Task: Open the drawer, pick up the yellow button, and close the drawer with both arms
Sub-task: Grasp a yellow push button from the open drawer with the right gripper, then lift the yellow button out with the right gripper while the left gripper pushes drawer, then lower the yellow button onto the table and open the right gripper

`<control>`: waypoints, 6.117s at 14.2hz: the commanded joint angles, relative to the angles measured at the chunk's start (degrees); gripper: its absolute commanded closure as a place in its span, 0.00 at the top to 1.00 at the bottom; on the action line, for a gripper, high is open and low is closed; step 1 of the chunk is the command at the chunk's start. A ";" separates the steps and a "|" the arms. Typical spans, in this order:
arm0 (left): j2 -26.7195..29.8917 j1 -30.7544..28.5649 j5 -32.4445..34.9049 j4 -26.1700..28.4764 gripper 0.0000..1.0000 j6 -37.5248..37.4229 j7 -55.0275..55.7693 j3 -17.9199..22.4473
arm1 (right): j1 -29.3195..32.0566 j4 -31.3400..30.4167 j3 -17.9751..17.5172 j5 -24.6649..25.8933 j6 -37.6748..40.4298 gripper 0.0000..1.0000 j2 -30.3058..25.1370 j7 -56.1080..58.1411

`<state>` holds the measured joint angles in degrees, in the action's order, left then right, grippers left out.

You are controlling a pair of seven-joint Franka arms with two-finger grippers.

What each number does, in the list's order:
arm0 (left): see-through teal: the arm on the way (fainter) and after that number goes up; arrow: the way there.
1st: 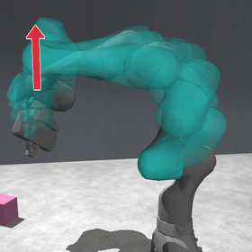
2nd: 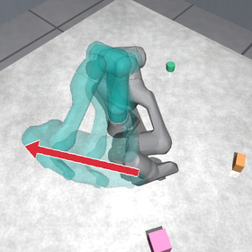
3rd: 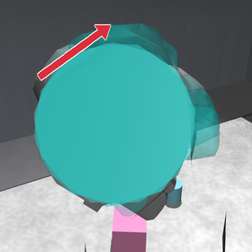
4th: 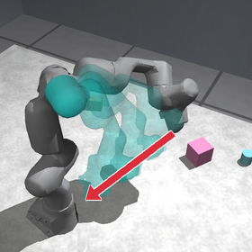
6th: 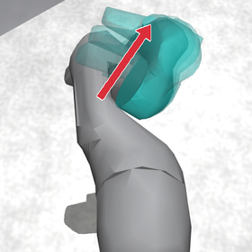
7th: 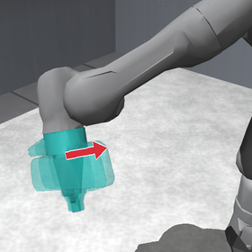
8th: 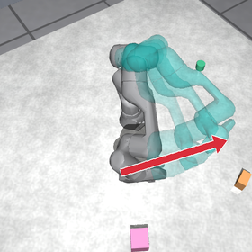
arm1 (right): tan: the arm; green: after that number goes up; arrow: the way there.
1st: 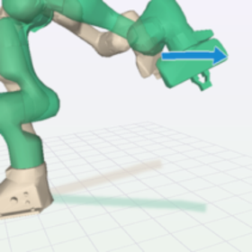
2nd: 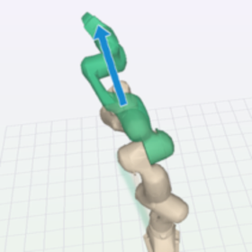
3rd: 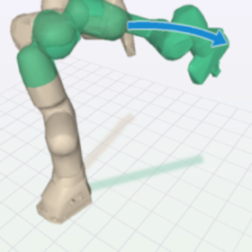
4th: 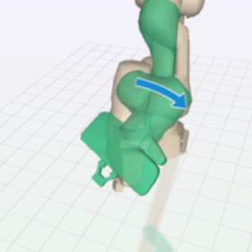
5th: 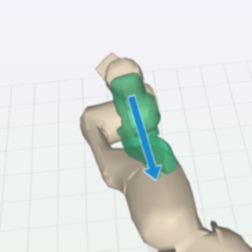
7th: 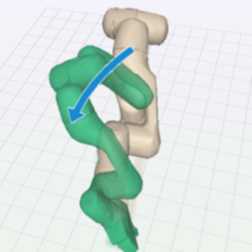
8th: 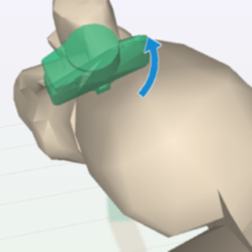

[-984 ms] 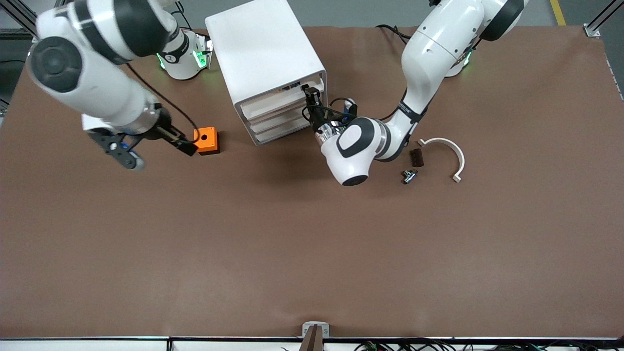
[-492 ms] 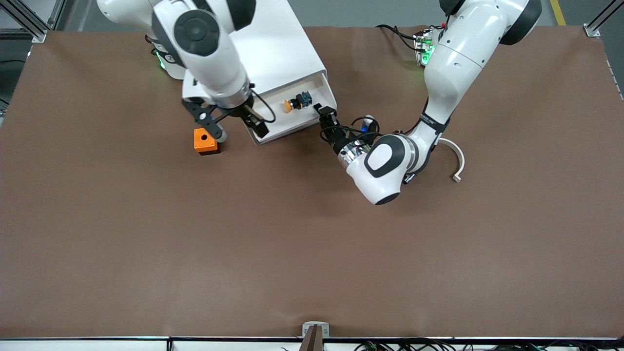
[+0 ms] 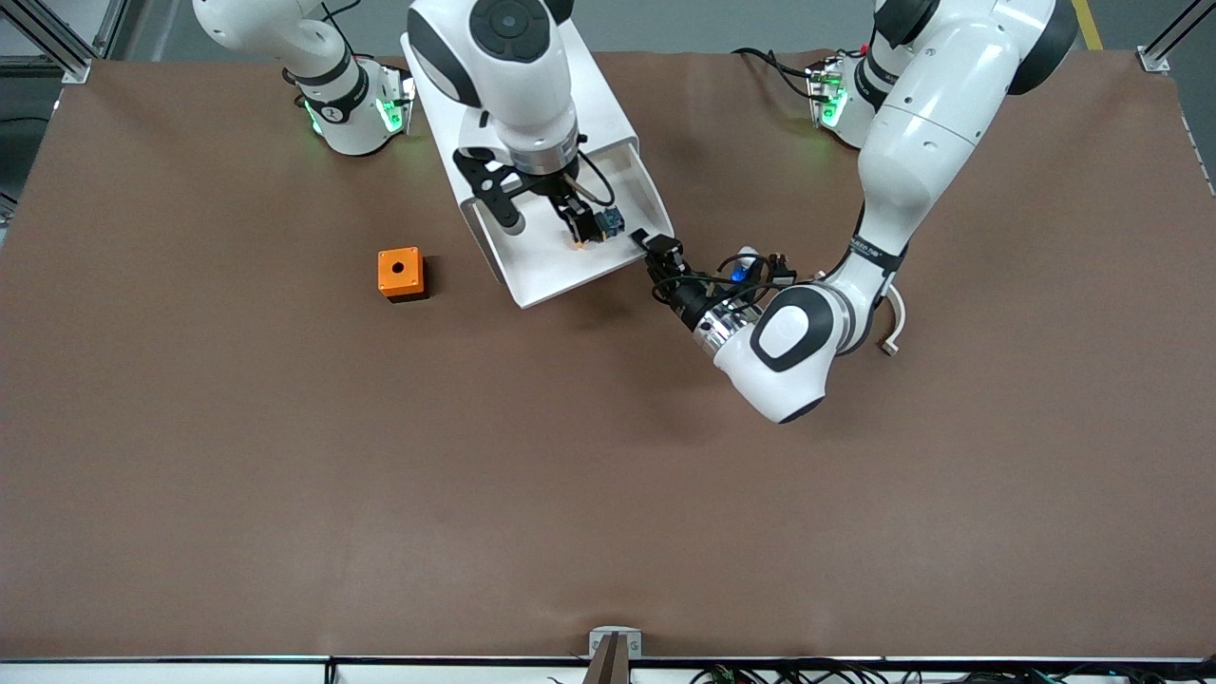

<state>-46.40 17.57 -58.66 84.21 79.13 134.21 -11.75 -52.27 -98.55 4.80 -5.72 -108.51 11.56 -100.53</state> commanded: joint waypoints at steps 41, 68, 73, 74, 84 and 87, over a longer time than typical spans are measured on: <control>11.68 18.72 54.26 -6.96 1.00 34.69 -61.87 4.37 | 37.49 7.76 1.27 0.71 0.85 0.00 10.66 85.11; 11.68 27.78 33.62 -1.43 1.00 33.90 -53.96 0.59 | 48.05 4.68 1.18 0.54 -29.04 0.32 31.59 111.17; 11.77 27.78 28.26 0.86 1.00 33.90 -53.87 0.50 | 48.41 5.30 1.18 0.45 -28.52 1.00 30.72 111.07; 11.77 27.78 27.55 1.12 1.00 33.90 -53.87 0.59 | 48.32 5.65 1.18 0.45 -28.08 1.00 30.54 111.07; 12.38 26.99 28.42 1.30 1.00 34.69 -55.28 0.94 | 47.44 6.44 1.18 0.80 -2.79 1.00 14.92 101.23; 14.40 24.11 32.53 1.04 1.00 34.08 -56.51 1.29 | 48.05 6.27 1.44 0.97 5.65 1.00 8.76 100.97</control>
<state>-35.31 43.98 -28.96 83.83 113.42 78.58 -10.56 -4.97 -90.37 6.59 -5.37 -106.45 25.12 1.59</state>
